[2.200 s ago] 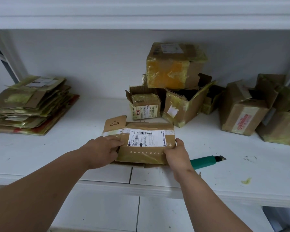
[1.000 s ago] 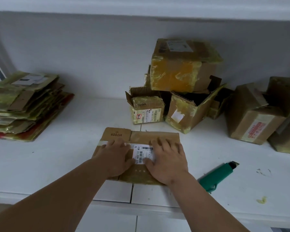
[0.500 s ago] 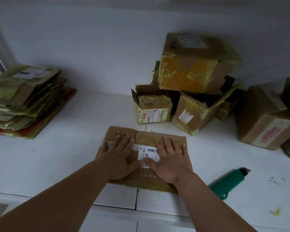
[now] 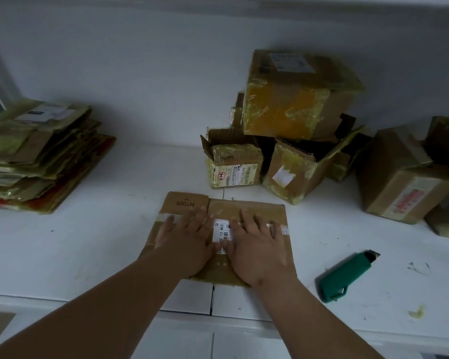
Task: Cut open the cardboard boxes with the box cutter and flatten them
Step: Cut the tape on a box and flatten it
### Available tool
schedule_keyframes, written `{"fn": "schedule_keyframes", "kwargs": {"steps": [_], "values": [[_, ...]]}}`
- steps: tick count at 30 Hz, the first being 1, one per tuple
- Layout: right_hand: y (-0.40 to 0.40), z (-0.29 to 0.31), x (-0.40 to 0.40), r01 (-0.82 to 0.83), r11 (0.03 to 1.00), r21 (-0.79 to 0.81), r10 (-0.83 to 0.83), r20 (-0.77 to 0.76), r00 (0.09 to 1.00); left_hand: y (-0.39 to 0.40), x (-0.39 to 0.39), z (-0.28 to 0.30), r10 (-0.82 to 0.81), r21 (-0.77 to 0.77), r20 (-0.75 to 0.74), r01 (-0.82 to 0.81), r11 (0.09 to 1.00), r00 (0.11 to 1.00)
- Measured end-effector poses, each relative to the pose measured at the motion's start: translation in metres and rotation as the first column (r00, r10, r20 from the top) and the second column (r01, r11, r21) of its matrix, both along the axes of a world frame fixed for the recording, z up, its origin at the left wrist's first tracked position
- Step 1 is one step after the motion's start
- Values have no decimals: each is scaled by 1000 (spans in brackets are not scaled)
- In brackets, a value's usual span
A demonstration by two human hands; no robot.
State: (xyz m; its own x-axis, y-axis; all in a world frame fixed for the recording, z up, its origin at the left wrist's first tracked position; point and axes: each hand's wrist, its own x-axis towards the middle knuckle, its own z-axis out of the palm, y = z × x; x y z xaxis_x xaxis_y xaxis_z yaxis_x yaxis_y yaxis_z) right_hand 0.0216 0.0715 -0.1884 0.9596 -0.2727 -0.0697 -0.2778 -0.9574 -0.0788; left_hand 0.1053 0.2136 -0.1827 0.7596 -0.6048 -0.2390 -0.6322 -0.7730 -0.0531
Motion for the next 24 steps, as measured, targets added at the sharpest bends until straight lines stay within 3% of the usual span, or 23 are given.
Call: {"fn": "schedule_keyframes", "kwargs": {"steps": [7, 12, 17, 19, 21, 24], "values": [[-5, -1, -17, -2, 996, 90, 13, -124, 992, 4, -1, -6, -13, -73, -139, 2, 997, 990], [-10, -12, -28, 62, 995, 84, -48, -157, 986, 25, -5, -13, 28, -32, -39, -29, 999, 999], [-14, -2, -27, 54, 986, 159, -30, -148, 989, 23, -4, -11, 51, -33, -86, -54, 998, 995], [-17, 0, -31, 124, 970, 208, -126, -3, 992, 24, -6, -13, 56, -37, -73, -59, 998, 996], [-20, 2, -34, 286, 917, 278, -321, 89, 943, 25, -9, -14, 66, -42, -67, -69, 997, 996], [-21, 11, -37, 416, 816, 402, -465, 29, 885, 27, -10, -15, 63, -69, -64, -68, 995, 996]]}}
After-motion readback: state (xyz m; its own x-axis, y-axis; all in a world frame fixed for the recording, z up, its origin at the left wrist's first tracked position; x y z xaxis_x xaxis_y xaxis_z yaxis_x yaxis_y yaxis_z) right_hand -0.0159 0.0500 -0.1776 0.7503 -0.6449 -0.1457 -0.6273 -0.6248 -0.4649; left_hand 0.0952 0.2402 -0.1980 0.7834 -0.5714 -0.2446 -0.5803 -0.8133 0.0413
